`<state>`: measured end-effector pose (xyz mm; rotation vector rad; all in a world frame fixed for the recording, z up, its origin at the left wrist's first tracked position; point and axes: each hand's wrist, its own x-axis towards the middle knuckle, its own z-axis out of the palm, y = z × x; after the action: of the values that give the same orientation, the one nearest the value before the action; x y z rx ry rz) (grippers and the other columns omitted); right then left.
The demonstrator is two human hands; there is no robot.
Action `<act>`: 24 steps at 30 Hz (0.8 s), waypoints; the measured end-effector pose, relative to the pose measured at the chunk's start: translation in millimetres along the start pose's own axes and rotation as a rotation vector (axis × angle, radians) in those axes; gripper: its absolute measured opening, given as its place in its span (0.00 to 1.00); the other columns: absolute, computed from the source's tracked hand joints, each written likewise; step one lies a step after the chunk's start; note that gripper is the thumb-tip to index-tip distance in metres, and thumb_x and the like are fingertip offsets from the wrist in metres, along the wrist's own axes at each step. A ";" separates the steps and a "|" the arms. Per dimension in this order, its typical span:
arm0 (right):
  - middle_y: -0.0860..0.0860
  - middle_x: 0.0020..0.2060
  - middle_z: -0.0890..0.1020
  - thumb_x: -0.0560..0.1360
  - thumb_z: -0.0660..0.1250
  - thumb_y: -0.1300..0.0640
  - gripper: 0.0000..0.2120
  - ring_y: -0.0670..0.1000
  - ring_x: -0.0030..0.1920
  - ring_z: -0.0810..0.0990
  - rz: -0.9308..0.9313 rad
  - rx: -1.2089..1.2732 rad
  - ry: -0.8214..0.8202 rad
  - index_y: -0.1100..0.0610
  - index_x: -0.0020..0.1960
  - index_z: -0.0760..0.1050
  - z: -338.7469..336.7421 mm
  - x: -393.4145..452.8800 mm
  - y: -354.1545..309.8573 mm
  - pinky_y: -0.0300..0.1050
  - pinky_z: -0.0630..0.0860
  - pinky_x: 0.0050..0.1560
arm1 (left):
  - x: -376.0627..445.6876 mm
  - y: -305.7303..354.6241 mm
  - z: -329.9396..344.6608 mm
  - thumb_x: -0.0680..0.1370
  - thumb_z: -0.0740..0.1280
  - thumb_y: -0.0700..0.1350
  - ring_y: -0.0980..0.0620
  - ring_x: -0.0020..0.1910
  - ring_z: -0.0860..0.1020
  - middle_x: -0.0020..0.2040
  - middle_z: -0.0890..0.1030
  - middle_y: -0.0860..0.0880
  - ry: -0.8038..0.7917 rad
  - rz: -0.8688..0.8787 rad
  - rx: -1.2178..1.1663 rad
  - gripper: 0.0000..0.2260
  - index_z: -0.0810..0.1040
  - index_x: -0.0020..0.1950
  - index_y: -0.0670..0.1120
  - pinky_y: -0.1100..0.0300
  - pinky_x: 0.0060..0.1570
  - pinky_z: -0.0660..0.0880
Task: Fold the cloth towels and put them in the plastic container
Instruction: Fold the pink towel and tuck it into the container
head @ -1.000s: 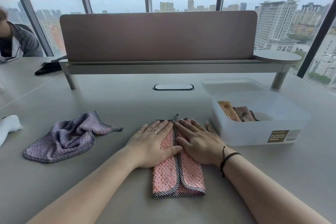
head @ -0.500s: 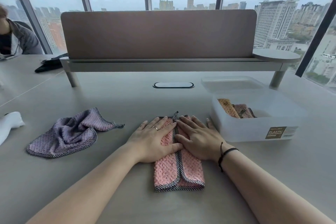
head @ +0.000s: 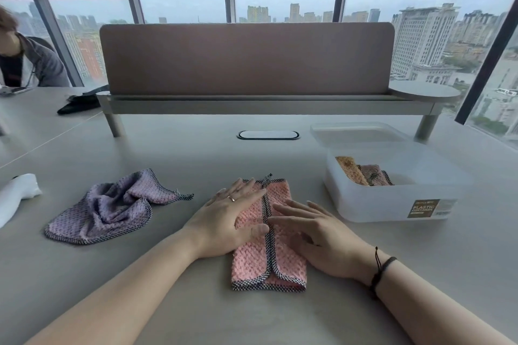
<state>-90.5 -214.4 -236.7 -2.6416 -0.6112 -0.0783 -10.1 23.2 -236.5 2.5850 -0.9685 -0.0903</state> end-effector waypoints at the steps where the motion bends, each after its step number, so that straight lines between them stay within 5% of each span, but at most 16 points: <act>1: 0.33 0.74 0.63 0.73 0.56 0.56 0.29 0.37 0.77 0.55 -0.016 0.076 0.030 0.35 0.71 0.69 -1.4 -3.3 0.5 0.48 0.53 0.78 | -6.8 -0.7 -0.8 0.76 0.60 0.70 0.65 0.78 0.41 0.80 0.49 0.64 0.026 0.061 -0.100 0.31 0.58 0.77 0.65 0.53 0.79 0.46; 4: 0.34 0.71 0.70 0.66 0.57 0.68 0.35 0.35 0.76 0.56 -0.015 0.267 -0.016 0.39 0.63 0.79 -9.1 -15.2 4.4 0.47 0.57 0.77 | -27.1 -7.0 -4.0 0.77 0.70 0.56 0.65 0.78 0.52 0.77 0.62 0.64 0.054 0.147 -0.331 0.19 0.76 0.68 0.61 0.58 0.76 0.50; 7: 0.29 0.74 0.61 0.70 0.65 0.65 0.32 0.35 0.77 0.46 -0.025 0.283 -0.188 0.33 0.64 0.75 -19.4 -20.9 4.2 0.46 0.48 0.78 | -40.8 -10.8 -9.0 0.74 0.74 0.46 0.64 0.77 0.58 0.74 0.70 0.62 0.025 0.149 -0.411 0.13 0.84 0.56 0.59 0.60 0.76 0.52; 11: 0.29 0.76 0.53 0.71 0.70 0.54 0.31 0.36 0.77 0.37 -0.073 0.142 -0.265 0.29 0.67 0.69 -21.8 -21.1 -4.3 0.50 0.38 0.78 | -41.1 -10.2 -11.5 0.73 0.76 0.46 0.65 0.77 0.57 0.73 0.70 0.63 -0.026 0.168 -0.377 0.10 0.86 0.52 0.59 0.63 0.75 0.53; 15: 0.28 0.75 0.53 0.70 0.62 0.57 0.33 0.36 0.77 0.37 -0.119 0.043 -0.252 0.28 0.69 0.66 -14.3 -20.9 -14.0 0.51 0.39 0.79 | -38.9 -8.3 -10.2 0.72 0.77 0.51 0.66 0.77 0.56 0.73 0.69 0.64 -0.017 0.187 -0.284 0.11 0.85 0.53 0.58 0.71 0.73 0.52; 21: 0.33 0.68 0.73 0.72 0.67 0.63 0.26 0.37 0.75 0.61 -0.178 0.139 -0.062 0.41 0.65 0.78 -1.4 -16.4 -11.6 0.39 0.56 0.76 | -43.9 -2.5 -14.5 0.67 0.73 0.67 0.63 0.77 0.56 0.74 0.69 0.62 -0.029 0.233 -0.317 0.23 0.84 0.56 0.57 0.59 0.75 0.55; 24: 0.34 0.59 0.80 0.77 0.68 0.49 0.12 0.37 0.66 0.75 -0.104 0.259 0.048 0.44 0.61 0.81 -0.6 -17.5 -11.0 0.36 0.70 0.66 | -48.2 5.0 -16.1 0.60 0.74 0.70 0.59 0.76 0.60 0.71 0.71 0.60 -0.044 0.304 -0.256 0.31 0.83 0.57 0.56 0.64 0.74 0.57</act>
<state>-111.0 -212.9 -234.4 -2.3518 -0.6925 -0.0865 -46.8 56.0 -223.1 2.1892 -1.2648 -0.1777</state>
